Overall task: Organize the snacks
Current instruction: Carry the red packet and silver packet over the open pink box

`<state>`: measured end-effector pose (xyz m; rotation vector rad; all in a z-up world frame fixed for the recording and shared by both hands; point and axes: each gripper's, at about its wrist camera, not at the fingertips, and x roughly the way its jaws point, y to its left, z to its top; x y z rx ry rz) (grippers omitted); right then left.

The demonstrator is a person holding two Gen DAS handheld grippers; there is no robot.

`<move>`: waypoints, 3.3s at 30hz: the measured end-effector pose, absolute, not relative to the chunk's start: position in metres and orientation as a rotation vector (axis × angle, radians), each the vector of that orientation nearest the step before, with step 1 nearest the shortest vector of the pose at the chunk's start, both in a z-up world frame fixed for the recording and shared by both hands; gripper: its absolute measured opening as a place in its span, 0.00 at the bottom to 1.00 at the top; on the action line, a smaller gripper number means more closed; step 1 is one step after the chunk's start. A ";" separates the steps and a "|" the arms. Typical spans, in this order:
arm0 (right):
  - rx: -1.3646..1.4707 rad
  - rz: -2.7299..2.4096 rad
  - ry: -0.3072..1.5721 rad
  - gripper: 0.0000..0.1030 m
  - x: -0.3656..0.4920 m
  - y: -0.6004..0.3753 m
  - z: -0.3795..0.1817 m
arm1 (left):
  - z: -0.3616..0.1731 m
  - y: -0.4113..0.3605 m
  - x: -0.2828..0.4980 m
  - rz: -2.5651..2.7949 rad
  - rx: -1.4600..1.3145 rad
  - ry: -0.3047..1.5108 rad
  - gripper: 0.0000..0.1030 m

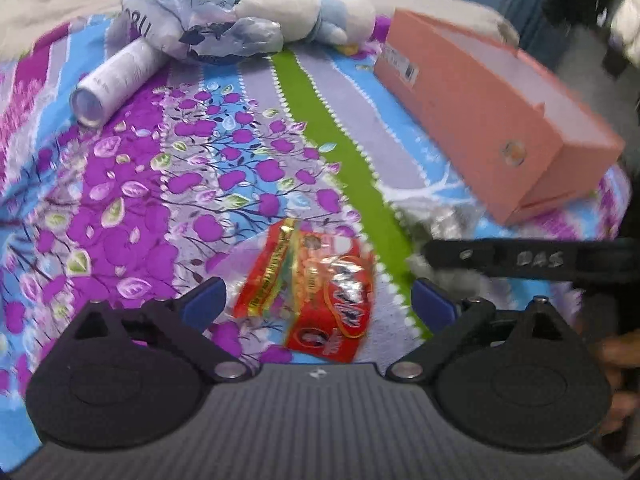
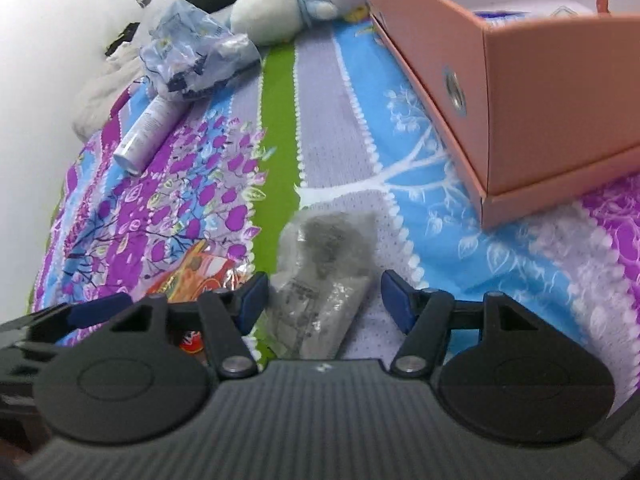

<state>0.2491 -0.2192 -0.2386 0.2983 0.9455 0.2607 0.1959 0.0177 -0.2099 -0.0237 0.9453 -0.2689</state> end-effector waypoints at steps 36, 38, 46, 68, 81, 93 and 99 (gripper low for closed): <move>0.200 0.320 0.889 0.44 0.233 -0.239 -0.230 | -0.227 0.036 0.227 -0.119 -0.095 0.999 0.60; 0.187 0.315 0.887 0.43 0.231 -0.238 -0.228 | -0.223 0.039 0.225 -0.108 -0.122 0.997 0.60; 0.184 0.322 0.867 0.41 0.230 -0.233 -0.212 | -0.195 0.041 0.211 -0.093 -0.217 0.958 0.60; 0.187 0.289 0.700 0.40 0.232 -0.255 -0.104 | -0.077 0.001 0.215 -0.193 -0.273 0.822 0.60; 0.195 0.251 0.560 0.40 0.255 -0.297 -0.034 | 0.021 -0.051 0.252 -0.275 -0.255 0.668 0.60; 0.233 0.121 0.549 0.40 0.297 -0.354 -0.051 | 0.016 -0.127 0.320 -0.372 -0.191 0.708 0.60; 0.264 0.051 0.621 0.40 0.328 -0.383 -0.088 | -0.021 -0.166 0.370 -0.411 -0.146 0.766 0.60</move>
